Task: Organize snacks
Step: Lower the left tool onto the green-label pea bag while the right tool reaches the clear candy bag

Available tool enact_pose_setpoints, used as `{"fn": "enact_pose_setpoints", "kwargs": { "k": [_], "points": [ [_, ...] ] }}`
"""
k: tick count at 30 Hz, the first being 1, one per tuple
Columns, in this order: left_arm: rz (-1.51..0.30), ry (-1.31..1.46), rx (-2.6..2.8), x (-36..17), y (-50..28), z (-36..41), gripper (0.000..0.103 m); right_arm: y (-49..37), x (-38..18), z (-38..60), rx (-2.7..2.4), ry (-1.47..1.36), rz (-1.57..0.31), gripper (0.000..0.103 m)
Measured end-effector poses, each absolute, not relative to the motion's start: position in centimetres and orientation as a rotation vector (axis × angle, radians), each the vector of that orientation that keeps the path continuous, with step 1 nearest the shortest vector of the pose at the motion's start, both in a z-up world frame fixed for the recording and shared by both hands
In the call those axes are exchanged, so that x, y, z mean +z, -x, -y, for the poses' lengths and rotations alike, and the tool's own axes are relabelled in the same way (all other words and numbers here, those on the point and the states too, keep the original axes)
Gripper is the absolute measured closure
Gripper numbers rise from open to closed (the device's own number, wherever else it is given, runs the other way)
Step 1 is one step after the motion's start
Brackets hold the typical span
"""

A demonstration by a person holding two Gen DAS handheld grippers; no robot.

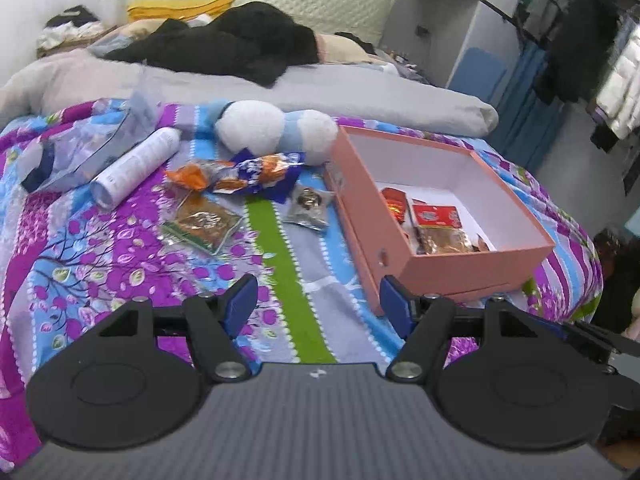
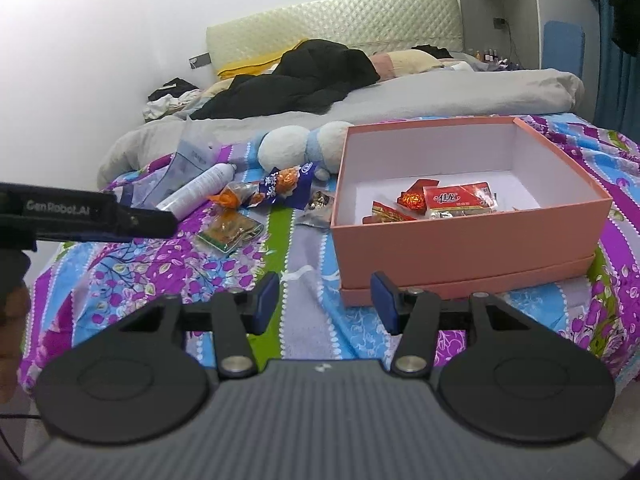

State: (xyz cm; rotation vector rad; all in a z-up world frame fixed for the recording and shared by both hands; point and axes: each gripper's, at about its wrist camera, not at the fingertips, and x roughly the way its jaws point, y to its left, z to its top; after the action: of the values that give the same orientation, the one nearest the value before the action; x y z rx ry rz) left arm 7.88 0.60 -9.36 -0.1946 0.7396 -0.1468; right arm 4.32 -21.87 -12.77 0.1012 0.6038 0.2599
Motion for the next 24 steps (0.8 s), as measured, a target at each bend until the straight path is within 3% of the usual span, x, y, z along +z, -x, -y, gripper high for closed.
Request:
{"fn": "enact_pose_setpoints", "kwargs": {
  "k": [24],
  "points": [
    [-0.806, 0.241, -0.006, -13.6, -11.8, -7.3, 0.030, -8.2, -14.7, 16.2, 0.327, -0.031, -0.614, 0.050]
  ]
}}
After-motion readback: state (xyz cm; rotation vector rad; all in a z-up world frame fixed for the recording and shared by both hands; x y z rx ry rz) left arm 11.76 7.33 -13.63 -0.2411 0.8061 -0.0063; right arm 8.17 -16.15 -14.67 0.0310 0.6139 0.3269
